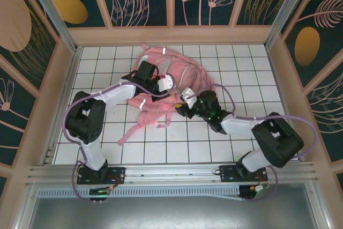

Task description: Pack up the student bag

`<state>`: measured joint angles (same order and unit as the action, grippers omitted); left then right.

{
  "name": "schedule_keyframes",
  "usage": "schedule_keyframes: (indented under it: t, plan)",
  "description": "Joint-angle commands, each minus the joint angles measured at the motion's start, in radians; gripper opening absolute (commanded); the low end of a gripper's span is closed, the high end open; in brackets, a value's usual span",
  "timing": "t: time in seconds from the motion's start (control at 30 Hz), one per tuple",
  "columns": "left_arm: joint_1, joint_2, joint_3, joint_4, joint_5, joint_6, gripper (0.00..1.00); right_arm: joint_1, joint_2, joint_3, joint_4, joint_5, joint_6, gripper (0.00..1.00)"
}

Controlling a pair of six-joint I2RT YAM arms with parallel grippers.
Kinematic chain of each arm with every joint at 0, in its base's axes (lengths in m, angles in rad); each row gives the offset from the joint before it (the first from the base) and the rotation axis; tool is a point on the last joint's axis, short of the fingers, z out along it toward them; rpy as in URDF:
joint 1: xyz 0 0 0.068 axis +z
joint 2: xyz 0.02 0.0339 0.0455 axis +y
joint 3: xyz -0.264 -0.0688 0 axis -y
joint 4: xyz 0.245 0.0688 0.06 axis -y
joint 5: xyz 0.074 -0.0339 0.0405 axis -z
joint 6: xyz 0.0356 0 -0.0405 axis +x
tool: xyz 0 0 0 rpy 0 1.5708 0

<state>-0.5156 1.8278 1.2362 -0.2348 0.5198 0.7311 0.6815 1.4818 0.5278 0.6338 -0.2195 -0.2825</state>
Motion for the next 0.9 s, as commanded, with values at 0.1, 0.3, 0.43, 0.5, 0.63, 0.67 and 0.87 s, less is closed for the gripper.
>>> schedule_keyframes:
  t: [0.1, 0.3, 0.43, 0.5, 0.63, 0.67, 0.87]
  plan:
    - [-0.003, 0.016, 0.04, 0.023, 0.096, -0.173, 0.0, 0.071, 0.1, 0.038, 0.175, 0.264, 0.075, 0.37]
    - [-0.002, -0.029, -0.05, 0.158, 0.164, -0.252, 0.0, 0.128, 0.176, 0.038, 0.292, 0.476, 0.096, 0.37]
    - [-0.002, -0.033, -0.062, 0.157, 0.174, -0.245, 0.0, 0.142, 0.176, 0.027, 0.327, 0.554, 0.084, 0.24]
    - [-0.001, -0.035, -0.064, 0.141, 0.162, -0.222, 0.0, 0.141, 0.172, 0.015, 0.338, 0.595, 0.083, 0.19]
    - [-0.002, -0.042, -0.063, 0.11, 0.131, -0.191, 0.0, 0.142, 0.132, -0.013, 0.338, 0.593, 0.095, 0.0]
    - [-0.002, -0.044, -0.068, 0.111, 0.121, -0.179, 0.0, 0.142, 0.119, -0.024, 0.345, 0.581, 0.097, 0.0]
    - [0.0, -0.03, -0.065, 0.074, 0.047, -0.076, 0.0, 0.112, -0.006, -0.105, 0.287, 0.479, 0.172, 0.0]
